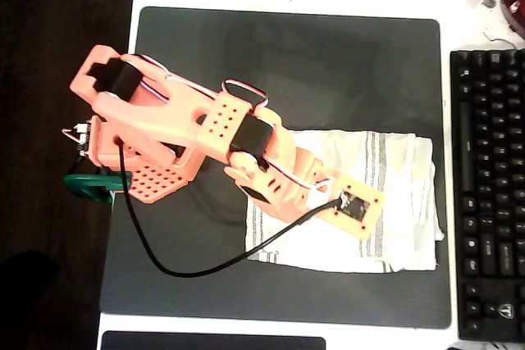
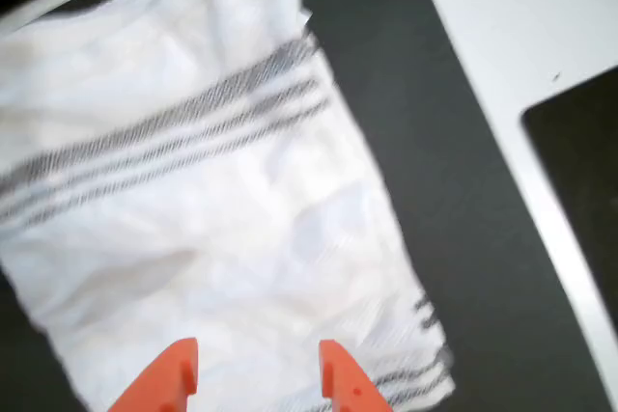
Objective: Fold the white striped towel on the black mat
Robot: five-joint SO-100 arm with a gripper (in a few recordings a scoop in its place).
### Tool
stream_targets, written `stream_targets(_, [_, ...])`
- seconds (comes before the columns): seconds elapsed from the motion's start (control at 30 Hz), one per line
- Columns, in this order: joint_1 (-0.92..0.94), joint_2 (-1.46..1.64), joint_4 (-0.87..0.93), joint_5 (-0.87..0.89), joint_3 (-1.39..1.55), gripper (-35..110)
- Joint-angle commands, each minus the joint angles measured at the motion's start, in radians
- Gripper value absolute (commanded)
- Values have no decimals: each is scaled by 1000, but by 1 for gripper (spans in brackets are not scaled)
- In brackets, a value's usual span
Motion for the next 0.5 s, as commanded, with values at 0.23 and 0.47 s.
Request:
stream_targets(0.23, [-20,196,149,109,25,15])
stream_targets(0.47, [-86,448,304,322,78,8])
